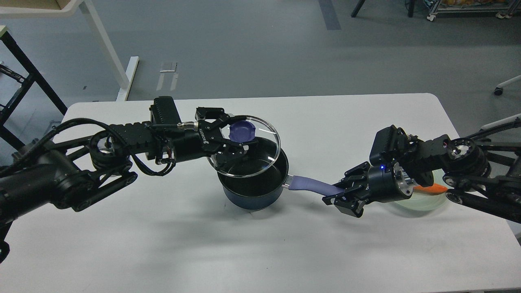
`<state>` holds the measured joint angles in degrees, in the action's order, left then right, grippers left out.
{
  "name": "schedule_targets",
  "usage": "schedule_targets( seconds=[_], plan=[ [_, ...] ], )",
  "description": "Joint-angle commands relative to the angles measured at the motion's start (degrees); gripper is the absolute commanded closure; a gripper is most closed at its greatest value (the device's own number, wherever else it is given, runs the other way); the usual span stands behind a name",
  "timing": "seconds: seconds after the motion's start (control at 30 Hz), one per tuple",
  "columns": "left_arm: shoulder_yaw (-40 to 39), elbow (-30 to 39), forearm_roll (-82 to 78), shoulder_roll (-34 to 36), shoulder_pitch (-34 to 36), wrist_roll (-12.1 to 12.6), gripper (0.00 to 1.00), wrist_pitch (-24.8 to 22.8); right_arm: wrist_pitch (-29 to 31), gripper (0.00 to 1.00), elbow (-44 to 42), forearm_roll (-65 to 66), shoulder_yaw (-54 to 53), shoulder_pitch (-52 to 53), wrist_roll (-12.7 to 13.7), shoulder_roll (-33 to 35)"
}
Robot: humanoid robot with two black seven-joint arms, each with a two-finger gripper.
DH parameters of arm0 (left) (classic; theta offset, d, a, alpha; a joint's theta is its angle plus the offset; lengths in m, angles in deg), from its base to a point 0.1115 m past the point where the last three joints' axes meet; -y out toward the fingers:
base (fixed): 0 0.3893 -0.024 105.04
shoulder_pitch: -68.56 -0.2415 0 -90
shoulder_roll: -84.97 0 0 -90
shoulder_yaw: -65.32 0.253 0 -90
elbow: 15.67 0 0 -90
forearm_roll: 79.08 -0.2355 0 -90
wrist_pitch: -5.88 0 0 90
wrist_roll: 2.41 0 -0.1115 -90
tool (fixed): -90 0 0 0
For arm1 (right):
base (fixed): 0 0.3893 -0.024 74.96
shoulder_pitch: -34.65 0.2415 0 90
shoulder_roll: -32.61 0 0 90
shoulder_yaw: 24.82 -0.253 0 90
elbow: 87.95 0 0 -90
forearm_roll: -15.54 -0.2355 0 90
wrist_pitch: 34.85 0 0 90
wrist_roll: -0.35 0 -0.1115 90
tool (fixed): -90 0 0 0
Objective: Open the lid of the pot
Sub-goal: 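Lift the glass lid off the pot and lower it beside the pot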
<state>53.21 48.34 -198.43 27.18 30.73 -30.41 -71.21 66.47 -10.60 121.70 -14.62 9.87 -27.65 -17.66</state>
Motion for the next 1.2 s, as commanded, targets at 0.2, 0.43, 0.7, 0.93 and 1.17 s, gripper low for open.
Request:
schedule_targets(
  seconds=[0.2, 0.43, 0.7, 0.93, 1.17],
  plan=[
    [3.1, 0.6, 2.9, 13.8, -2.9, 0.0, 0.65, 9.5, 0.0, 0.71, 0.0, 0.0, 0.0, 0.0, 0.0, -0.1],
    [6.0, -2.3, 6.5, 18.2, -10.5, 0.0, 0.64, 15.1, 0.0, 0.71, 0.0, 0.0, 0.0, 0.0, 0.0, -0.1],
    [6.0, -10.1, 8.8, 15.5, -17.4, 0.0, 0.64, 15.1, 0.0, 0.71, 0.0, -0.1, 0.0, 0.0, 0.0, 0.0],
    [6.1, -14.3, 9.7, 12.4, -18.3, 0.0, 0.59, 15.1, 0.0, 0.71, 0.0, -0.1, -0.1, 0.0, 0.0, 0.0],
    [6.1, -15.1, 9.7, 11.8, -18.9, 0.0, 0.44, 15.1, 0.0, 0.7, 0.0, -0.1, -0.1, 0.0, 0.0, -0.1]
  ],
)
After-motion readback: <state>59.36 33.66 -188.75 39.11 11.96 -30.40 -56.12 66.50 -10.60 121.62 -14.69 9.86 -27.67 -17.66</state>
